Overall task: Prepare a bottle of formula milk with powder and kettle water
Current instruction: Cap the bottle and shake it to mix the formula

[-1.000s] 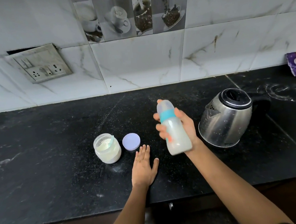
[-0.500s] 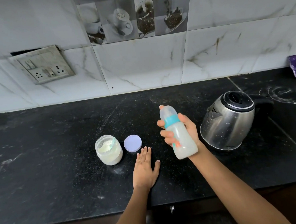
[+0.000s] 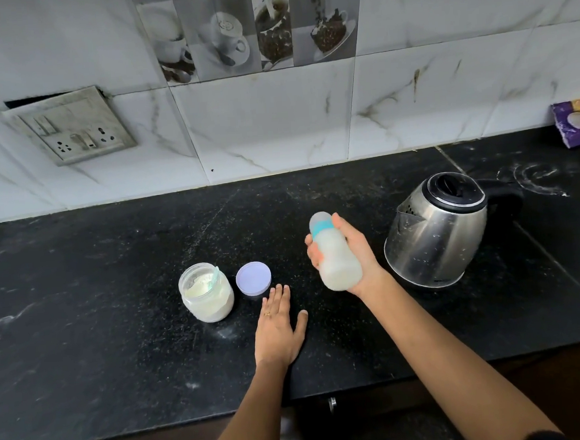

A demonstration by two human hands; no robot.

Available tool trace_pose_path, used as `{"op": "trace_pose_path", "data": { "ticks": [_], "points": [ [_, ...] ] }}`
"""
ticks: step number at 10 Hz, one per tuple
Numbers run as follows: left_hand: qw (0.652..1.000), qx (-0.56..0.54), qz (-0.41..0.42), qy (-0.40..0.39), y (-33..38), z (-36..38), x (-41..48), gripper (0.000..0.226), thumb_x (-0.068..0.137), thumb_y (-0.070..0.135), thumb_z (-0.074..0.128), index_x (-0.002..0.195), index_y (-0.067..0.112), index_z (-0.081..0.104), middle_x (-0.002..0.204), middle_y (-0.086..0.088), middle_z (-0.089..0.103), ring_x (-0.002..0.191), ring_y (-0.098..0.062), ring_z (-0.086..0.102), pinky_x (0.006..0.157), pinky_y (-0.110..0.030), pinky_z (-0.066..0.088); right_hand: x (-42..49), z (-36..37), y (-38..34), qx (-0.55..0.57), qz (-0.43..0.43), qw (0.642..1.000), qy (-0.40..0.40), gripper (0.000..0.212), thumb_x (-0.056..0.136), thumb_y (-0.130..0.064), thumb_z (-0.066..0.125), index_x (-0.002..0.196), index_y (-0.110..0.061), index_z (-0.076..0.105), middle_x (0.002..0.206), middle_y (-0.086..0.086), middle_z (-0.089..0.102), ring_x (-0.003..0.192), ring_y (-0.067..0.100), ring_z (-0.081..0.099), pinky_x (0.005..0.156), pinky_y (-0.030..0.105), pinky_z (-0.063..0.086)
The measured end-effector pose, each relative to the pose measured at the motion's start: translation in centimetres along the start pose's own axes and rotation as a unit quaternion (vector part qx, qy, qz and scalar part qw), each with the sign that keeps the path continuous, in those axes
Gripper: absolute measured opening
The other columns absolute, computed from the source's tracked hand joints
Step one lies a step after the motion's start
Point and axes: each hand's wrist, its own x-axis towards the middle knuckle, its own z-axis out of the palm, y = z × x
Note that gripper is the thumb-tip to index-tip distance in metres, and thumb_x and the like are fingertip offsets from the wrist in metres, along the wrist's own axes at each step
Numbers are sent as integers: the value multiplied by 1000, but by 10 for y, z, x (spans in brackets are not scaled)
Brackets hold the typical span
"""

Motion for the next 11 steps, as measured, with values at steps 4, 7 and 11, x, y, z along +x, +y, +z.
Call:
{"op": "trace_pose_path", "data": {
  "ticks": [4,7,11],
  "points": [
    [1000,-2,3,6,-1,1,-1,65,99,46,35,153,17,15,160,2,11,147,-7,-1,115,-19,-12,-10,12,7,8,-128,991,37,50,69,-38,74,103,-5,60,81,11,67,73,18,68,76,30,57],
    [1000,-8,-3,0,-3,4,0,65,98,47,35,153,18,15,160,2,10,147,-7,-1,118,-22,-8,-14,18,-6,-14,-101,992,69,52,90,-51,52,117,-6,57,97,12,65,70,20,68,60,29,58],
    [1000,-10,-2,-1,-3,4,1,65,98,46,36,153,18,14,161,2,11,147,-8,0,118,-22,-8,-10,25,-11,-32,-158,985,57,42,93,-40,47,116,-6,59,99,7,69,78,20,70,71,32,57]
  ]
}}
